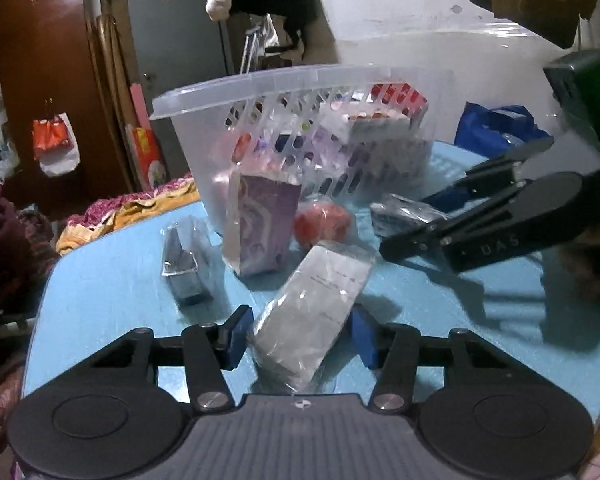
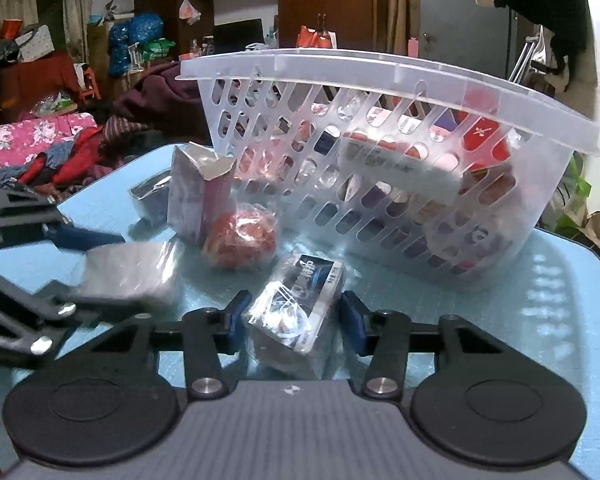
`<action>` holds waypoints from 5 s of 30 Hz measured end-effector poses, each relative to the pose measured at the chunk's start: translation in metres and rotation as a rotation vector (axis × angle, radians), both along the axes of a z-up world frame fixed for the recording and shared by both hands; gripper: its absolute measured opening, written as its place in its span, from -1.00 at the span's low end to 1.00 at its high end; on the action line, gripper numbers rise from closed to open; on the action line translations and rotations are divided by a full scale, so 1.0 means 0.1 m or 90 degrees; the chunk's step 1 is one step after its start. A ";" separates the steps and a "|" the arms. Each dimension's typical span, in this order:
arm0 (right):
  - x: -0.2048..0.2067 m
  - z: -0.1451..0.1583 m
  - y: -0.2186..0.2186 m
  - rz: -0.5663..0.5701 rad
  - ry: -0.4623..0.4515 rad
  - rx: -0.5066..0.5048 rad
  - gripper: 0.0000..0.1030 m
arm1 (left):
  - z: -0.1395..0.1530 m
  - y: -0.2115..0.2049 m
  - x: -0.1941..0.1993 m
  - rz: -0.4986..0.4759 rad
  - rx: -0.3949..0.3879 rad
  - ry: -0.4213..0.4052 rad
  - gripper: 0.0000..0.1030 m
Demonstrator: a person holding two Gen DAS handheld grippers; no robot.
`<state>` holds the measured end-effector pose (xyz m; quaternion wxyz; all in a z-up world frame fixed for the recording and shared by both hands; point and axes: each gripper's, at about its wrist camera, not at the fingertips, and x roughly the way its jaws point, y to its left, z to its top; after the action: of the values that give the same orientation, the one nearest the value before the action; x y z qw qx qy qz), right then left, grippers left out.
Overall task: Organize objects
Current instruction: 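Grasp clear bag with grey item using left tool while right tool grasps blue-labelled packet, then carry both held packets over the white basket and open both tools, then grasp small clear bag with left tool while right tool grasps bag of red items, then carry both held bags over the white basket and open both tools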
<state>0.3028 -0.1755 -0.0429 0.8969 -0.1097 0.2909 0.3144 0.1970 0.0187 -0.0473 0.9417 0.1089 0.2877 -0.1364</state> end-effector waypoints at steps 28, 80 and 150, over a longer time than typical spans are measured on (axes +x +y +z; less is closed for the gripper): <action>-0.29 0.17 -0.22 -0.006 -0.128 0.110 -0.15 | 0.07 0.35 -0.28 -0.012 -0.200 -0.106 0.06; 0.43 0.03 0.56 0.020 -0.008 0.009 0.60 | 0.21 0.68 0.79 0.170 -0.102 -0.002 0.57; -0.25 0.37 -0.56 -0.035 -0.164 0.160 0.00 | 0.56 0.58 -0.12 0.162 -0.182 -0.251 -0.33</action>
<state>0.2775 -0.2311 -0.0057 0.9416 -0.0278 0.1350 0.3074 0.1852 0.0769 0.0086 0.9949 -0.0376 0.0881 -0.0322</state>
